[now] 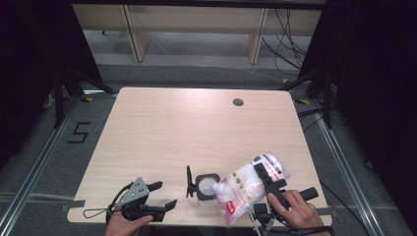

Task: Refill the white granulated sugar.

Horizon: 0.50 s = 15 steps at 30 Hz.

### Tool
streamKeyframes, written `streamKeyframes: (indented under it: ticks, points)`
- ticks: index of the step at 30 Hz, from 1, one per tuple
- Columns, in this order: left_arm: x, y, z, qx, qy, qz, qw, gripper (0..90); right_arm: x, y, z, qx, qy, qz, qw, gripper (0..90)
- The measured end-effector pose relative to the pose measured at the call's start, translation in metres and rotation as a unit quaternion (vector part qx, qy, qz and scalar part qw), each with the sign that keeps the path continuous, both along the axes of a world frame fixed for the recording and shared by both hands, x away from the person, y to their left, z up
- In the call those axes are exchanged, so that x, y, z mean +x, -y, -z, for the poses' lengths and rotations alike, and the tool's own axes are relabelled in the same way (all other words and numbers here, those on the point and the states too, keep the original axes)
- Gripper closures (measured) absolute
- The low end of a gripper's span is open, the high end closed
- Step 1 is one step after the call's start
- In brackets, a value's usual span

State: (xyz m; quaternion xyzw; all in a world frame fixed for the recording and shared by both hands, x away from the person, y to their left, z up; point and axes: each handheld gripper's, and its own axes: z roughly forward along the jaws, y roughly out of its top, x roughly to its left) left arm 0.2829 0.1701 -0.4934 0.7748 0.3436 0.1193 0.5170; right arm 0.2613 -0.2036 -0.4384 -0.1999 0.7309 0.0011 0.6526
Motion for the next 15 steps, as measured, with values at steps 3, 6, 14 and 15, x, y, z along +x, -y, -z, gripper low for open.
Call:
streamKeyframes:
  ticks: [3,6,14,15]
  points:
    - [0.0002,0.0002,0.0004,0.006,0.002,0.0,1.0,18.0,-0.0002,0.0012,0.001,0.002,-0.002,0.001,1.0,41.4]
    - [0.0007,0.0003,0.0005,0.007,0.002,0.0,1.0,17.9,0.0,0.0016,0.001,0.0,-0.003,0.002,1.0,41.4]
    - [0.0002,0.0002,0.0004,0.004,0.002,-0.001,1.0,17.9,-0.0003,0.0019,0.0019,0.0,-0.005,0.004,1.0,41.4]
    - [0.0004,0.0002,0.0006,0.005,0.002,0.0,1.0,18.0,-0.0003,0.002,0.0028,0.005,-0.008,0.006,0.9999,41.4]
